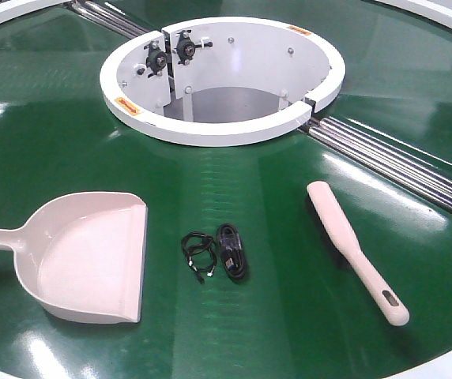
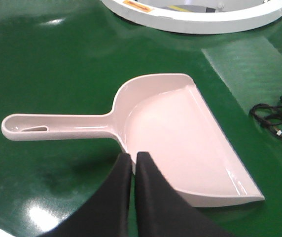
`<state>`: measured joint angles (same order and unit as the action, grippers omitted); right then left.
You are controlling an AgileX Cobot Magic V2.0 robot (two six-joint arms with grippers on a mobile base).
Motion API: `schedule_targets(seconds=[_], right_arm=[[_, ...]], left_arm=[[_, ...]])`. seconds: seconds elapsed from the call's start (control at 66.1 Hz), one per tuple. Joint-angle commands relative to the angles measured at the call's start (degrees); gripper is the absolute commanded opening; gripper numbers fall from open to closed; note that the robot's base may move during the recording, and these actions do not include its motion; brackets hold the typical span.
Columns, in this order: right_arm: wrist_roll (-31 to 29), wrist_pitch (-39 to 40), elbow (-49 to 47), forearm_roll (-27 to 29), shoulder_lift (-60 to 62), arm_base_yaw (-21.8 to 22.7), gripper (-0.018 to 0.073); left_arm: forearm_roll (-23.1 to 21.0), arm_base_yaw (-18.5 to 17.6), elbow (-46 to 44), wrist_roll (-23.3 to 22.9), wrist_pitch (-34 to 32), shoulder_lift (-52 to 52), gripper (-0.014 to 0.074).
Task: Clean and inspect green conveyor with broom and dustpan
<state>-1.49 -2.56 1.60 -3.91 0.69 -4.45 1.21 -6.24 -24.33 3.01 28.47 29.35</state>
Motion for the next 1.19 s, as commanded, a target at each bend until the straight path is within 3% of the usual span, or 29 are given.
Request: schedule_targets(seconds=[0.0, 0.121, 0.363, 0.439, 0.605, 0.711, 0.817, 0.953, 1.18], right_arm=[[-0.1, 4.0, 0.2, -0.6, 0.6, 0.3, -0.0008], [-0.1, 4.0, 0.2, -0.6, 0.6, 0.3, -0.0008], [-0.1, 4.0, 0.2, -0.6, 0.6, 0.3, -0.0008], [-0.1, 4.0, 0.2, -0.6, 0.6, 0.3, -0.0008], [-0.1, 4.0, 0.2, -0.6, 0.6, 0.3, -0.0008], [-0.1, 4.0, 0.2, -0.6, 0.6, 0.3, -0.0008], [-0.1, 4.0, 0.2, -0.6, 0.6, 0.3, -0.0008], [-0.1, 4.0, 0.2, -0.6, 0.6, 0.3, -0.0008], [-0.1, 4.0, 0.2, -0.6, 0.6, 0.3, -0.0008]], left_arm=[[-0.6, -0.3, -2.0, -0.3, -4.9, 1.5, 0.0022], [-0.4, -0.3, -2.1, -0.2, -4.8, 2.0, 0.0111], [0.5, -0.3, -2.1, -0.2, -5.1, 2.0, 0.0492], [0.4, -0.3, -2.1, -0.2, -6.1, 2.0, 0.0567], [-2.7, -0.3, -2.1, -0.4, -5.1, 2.0, 0.0598], [-0.3, -0.3, -4.1, 0.9, -3.5, 2.5, 0.0569], [3.3, -0.3, -11.3, 8.5, 4.6, 6.9, 0.0534], [3.5, -0.3, -22.6, 22.1, 14.8, 16.1, 0.05], [3.4, -0.3, -38.1, 35.9, 25.7, 35.2, 0.05]])
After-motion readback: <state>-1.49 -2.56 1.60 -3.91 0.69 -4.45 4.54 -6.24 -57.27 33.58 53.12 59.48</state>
